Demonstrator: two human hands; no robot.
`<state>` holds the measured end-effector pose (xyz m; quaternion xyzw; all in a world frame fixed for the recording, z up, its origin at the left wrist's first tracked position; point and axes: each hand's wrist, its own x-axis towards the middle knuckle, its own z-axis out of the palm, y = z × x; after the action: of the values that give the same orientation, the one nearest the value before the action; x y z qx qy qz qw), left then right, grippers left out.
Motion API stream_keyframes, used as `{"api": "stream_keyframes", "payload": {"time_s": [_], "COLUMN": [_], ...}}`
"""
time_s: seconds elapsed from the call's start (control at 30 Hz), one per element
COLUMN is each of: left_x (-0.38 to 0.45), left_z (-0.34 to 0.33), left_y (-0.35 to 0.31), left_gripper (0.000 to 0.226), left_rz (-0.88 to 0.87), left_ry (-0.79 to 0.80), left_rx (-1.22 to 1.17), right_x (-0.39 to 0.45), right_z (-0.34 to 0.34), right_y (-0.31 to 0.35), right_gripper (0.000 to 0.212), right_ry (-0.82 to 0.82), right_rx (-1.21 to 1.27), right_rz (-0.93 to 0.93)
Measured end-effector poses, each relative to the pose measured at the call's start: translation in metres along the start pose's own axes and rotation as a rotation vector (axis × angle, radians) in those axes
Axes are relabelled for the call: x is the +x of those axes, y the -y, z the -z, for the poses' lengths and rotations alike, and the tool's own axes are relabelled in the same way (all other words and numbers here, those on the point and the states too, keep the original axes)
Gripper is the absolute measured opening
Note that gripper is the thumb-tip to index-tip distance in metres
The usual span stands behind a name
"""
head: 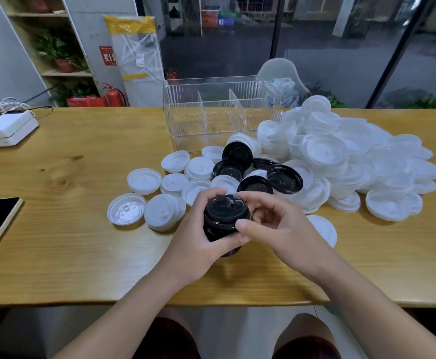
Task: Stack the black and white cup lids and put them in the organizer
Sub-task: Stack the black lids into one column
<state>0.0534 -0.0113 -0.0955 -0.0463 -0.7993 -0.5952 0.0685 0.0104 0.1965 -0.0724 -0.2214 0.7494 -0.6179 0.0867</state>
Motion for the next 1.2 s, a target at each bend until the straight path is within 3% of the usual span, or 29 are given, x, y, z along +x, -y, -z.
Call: {"api": "stream_keyframes", "payload": {"time_s": [0.23,0.63,0.8,0.9,1.03,1.2], "left_x": [0.0,0.002,0.001,0.0,-0.004,-0.004], "left_z": [0.004,0.014,0.016,0.015,0.007,0.006], "left_y": [0.004,0.001,0.005,0.005,0.004,0.005], "left_gripper": [0.098,0.067,0.091,0.09,0.067,0.056], "left_rz": [0.005,0.004,0.006,-0.05,-0.073,-0.046], "left_ry": [0.0,0.061,0.038,0.008,0.043,0.086], "left_rx": [0.048,0.062,0.037,0.006,0.049,0.044], "right_x": [-0.002,-0.003,-0.001,0.005,0.007,-0.001], "right_z": [-0.008,-0.004,0.008,0.023,0.024,0.017], "right_y": [-0.004,0.001,0.003,-0.006,-0.027,-0.041], "right_gripper": [0.05,0.044,0.039,0.034,0.038,0.037], "right_ry": [-0.098,-0.049,-0.05,-0.189,-0.144,-0.139], "right_rx": [-0.216,-0.346,-0.299,-0.547,-0.876,-0.969], "right_rz": [0.047,0.093,0.104,0.165,0.241,0.267]}}
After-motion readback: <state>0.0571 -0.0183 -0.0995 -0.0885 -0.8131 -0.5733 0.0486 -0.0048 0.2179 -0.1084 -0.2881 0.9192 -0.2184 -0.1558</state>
